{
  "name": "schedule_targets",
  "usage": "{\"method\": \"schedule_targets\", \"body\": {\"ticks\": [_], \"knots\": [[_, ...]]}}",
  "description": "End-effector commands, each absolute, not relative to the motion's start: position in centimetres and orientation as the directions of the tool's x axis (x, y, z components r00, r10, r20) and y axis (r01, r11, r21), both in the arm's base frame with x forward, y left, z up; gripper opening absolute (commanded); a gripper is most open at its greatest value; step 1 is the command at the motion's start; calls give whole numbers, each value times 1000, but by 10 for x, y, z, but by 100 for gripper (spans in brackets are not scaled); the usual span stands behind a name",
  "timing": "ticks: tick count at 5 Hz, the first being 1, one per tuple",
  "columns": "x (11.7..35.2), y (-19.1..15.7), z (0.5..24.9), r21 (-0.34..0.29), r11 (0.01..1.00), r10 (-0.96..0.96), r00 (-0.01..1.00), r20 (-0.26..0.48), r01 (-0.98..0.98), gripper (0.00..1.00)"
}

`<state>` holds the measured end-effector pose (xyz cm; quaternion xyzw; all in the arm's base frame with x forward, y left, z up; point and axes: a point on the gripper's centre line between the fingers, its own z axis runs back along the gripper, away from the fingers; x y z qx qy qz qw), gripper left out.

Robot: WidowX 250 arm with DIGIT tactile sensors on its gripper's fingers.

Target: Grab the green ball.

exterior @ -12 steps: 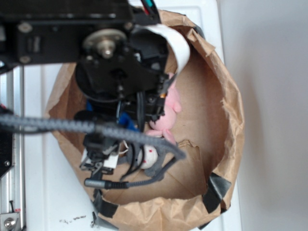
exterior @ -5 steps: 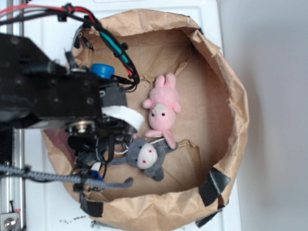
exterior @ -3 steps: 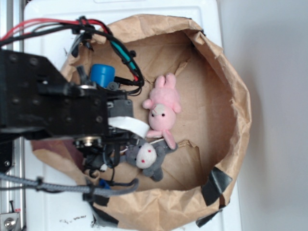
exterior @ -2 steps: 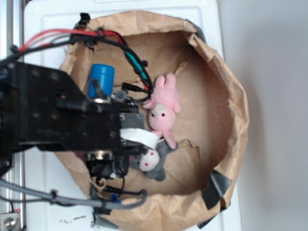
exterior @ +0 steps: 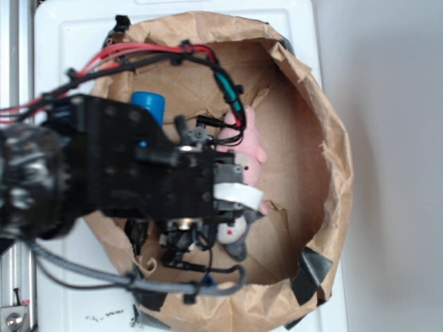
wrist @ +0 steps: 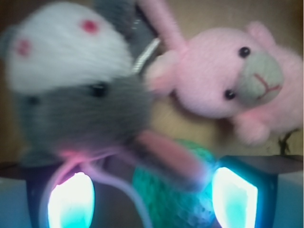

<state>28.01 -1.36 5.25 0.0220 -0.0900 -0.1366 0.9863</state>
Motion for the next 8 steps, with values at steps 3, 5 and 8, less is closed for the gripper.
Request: {"method": "schedule_targets", "body": {"ticks": [3,5,8], "knots": [[295,-5,70,85,970,-242,944,226,229,0],[287,-4,74,75,971,-240,936,257,228,0],[278,-10,154,-31,976,-193,921,339,216,0]]}}
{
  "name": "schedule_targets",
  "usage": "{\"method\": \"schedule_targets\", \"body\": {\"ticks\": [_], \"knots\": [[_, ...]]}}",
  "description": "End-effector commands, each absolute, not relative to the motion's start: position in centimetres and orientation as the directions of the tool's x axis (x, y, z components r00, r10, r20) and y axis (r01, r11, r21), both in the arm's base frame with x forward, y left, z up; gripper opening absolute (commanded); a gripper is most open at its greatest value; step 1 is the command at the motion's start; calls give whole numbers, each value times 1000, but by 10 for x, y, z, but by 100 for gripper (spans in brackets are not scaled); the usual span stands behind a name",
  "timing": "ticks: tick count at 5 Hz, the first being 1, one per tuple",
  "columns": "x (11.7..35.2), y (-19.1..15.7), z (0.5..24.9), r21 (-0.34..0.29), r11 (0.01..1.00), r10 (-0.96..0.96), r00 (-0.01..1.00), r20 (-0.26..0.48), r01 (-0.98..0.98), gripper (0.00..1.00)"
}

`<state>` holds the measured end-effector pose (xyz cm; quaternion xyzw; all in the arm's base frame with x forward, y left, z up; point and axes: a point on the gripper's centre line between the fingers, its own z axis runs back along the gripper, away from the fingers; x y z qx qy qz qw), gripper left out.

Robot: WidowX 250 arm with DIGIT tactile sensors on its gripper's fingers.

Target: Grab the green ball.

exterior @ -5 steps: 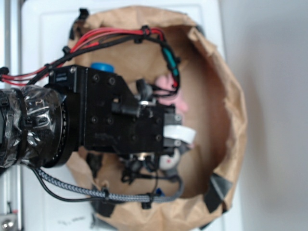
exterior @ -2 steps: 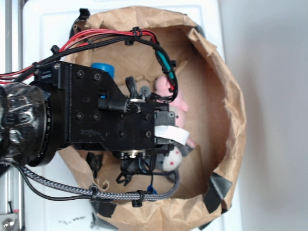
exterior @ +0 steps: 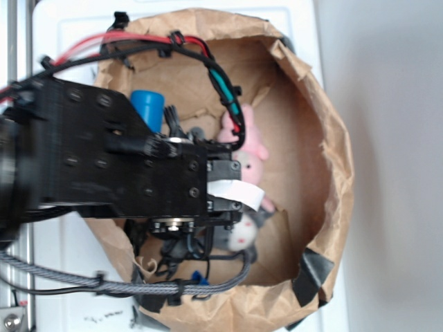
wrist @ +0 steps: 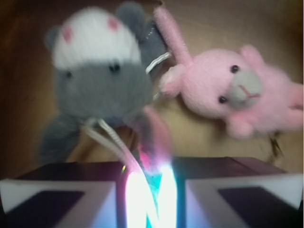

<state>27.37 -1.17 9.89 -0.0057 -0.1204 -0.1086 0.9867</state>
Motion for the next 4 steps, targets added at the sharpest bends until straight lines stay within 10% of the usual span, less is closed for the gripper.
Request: {"method": "schedule_targets", "body": {"ticks": [1,4], "knots": [[278,-8,174,-71,974,-180,926,332,215,0],[284,-1,198,-203,961,-105,924,368,190,0]]}}
